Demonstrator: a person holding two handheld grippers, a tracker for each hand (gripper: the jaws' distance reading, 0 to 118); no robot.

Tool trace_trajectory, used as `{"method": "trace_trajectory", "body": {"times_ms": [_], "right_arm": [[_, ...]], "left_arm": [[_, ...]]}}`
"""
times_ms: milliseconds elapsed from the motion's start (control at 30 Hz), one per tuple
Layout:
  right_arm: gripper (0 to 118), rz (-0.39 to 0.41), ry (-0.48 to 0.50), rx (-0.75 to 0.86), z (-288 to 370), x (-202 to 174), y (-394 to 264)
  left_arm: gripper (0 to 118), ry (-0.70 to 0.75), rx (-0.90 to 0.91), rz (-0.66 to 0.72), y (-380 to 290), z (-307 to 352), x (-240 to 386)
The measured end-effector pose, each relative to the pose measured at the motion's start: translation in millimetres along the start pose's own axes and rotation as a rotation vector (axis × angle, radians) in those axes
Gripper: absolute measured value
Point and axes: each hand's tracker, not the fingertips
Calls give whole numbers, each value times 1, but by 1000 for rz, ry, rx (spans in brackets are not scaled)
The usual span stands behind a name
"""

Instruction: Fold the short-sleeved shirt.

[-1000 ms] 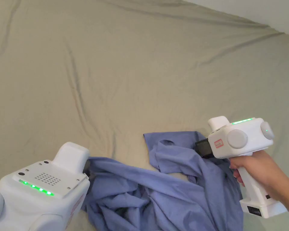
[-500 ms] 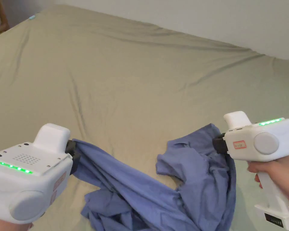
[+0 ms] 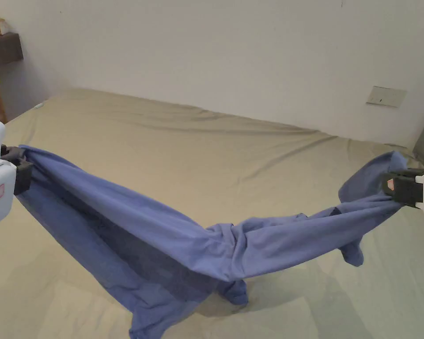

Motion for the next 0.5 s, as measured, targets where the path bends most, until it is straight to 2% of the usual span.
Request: {"method": "trace_trajectory", "body": {"times_ms": [300, 500], "right_arm": [[5, -114, -88, 80, 46, 45, 25], [5, -164, -117, 128, 55, 60, 54]], "left_arm": [[1, 22, 71, 53, 59, 17, -41], [1, -4, 103, 45, 100, 7, -44]]}}
